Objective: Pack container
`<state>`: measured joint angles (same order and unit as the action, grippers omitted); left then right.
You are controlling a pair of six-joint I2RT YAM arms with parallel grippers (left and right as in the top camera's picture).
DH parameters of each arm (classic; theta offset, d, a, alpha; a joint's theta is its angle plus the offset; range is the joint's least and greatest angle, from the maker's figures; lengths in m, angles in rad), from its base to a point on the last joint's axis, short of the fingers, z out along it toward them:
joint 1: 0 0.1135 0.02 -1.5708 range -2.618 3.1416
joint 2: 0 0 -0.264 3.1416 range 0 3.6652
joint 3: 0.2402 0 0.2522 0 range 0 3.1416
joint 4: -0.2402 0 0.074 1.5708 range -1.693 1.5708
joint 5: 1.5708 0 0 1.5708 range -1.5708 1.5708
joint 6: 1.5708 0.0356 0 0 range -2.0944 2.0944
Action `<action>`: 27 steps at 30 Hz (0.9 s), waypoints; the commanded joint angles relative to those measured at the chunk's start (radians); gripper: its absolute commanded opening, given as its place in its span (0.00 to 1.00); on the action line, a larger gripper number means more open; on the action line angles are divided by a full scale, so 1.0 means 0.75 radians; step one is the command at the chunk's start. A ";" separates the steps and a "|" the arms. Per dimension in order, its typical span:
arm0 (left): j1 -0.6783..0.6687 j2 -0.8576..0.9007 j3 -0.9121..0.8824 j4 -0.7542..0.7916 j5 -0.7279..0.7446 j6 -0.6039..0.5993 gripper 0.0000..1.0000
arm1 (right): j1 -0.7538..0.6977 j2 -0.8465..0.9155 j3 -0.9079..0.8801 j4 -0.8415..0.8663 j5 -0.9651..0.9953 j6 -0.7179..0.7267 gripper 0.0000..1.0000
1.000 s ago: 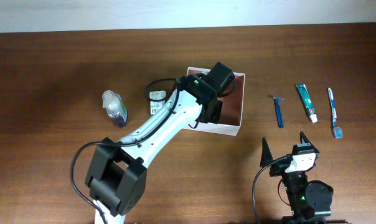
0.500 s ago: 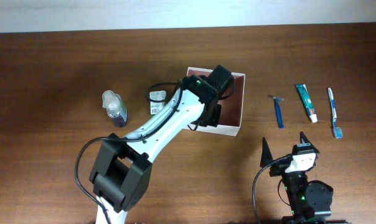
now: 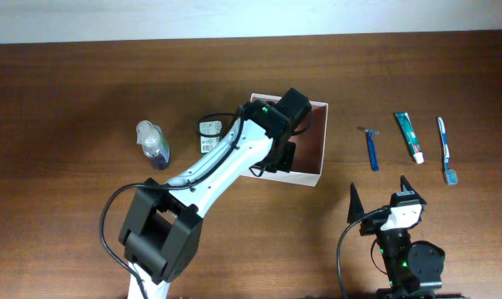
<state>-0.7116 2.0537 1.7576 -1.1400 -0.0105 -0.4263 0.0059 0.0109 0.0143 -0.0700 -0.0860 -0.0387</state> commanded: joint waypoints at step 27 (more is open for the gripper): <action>-0.008 -0.015 0.252 0.213 0.054 0.272 0.00 | -0.010 -0.010 -0.012 -0.001 0.012 -0.008 0.99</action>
<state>-0.7132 2.0537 1.8561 -0.9825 0.0196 -0.2935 0.0059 0.0109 0.0143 -0.0700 -0.0860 -0.0383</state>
